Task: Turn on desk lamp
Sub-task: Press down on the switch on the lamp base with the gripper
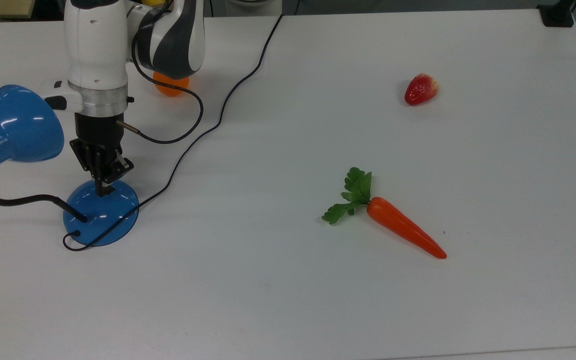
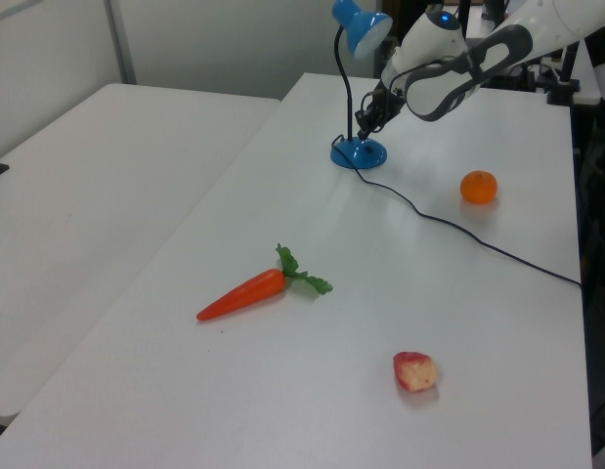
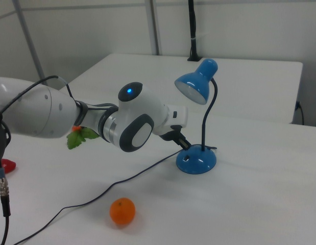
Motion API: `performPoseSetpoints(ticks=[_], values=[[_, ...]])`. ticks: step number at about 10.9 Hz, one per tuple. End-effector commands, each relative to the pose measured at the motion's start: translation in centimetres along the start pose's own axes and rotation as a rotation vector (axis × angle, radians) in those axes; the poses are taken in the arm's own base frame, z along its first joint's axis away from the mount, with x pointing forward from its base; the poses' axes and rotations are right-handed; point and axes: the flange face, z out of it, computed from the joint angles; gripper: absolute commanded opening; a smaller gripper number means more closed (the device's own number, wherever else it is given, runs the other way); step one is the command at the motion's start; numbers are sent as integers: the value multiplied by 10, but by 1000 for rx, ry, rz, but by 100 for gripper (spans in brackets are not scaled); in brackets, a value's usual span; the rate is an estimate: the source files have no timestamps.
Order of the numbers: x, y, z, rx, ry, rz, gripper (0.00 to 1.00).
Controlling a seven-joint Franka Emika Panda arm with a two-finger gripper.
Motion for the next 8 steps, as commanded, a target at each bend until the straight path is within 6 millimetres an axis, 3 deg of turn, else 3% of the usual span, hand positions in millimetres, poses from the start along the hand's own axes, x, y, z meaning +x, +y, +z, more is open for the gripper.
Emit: performPoseSetpoints(ticks=[1, 8], values=[[2, -1, 0, -8, 9, 9, 0], [-8, -2, 3, -30, -74, -8, 0]])
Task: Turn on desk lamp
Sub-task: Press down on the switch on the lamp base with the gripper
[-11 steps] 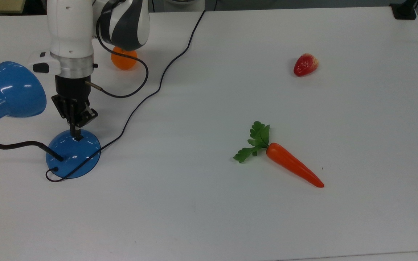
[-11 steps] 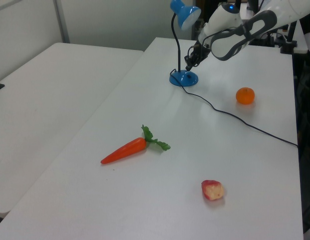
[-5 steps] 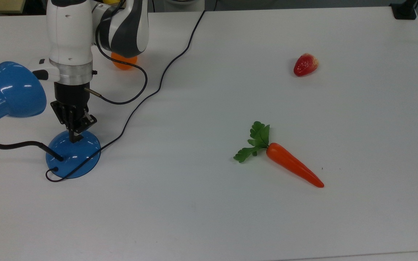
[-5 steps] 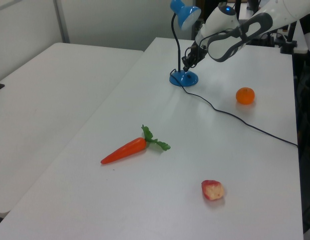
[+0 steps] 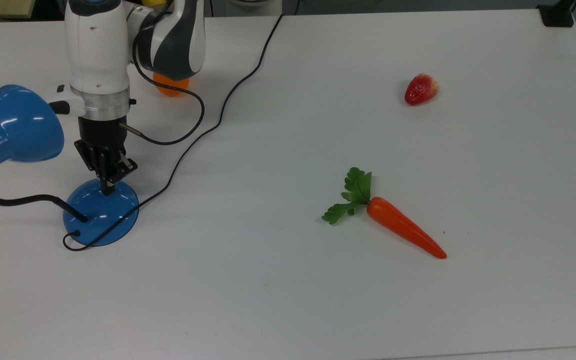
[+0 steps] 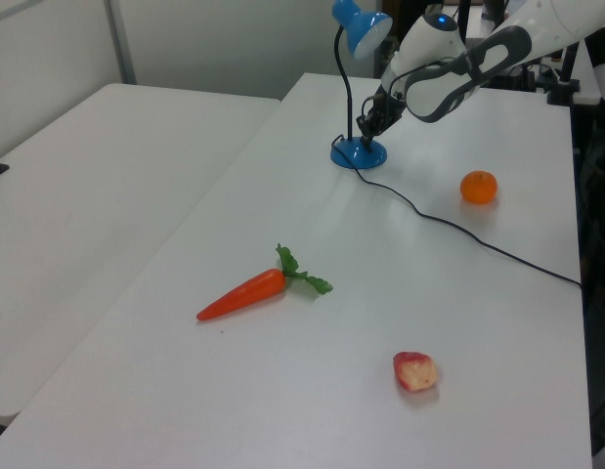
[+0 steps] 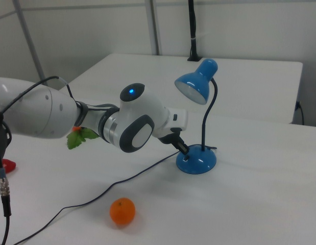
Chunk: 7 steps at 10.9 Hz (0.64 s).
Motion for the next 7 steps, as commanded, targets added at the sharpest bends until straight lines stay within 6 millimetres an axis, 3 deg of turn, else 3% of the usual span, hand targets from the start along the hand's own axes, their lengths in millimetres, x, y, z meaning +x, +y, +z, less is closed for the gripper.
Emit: performPoseSetpoints(ticks=[1, 7], values=[[-2, -1, -4, -17, -21, -5, 0], [-1, 3, -1, -21, -24, 5, 0]])
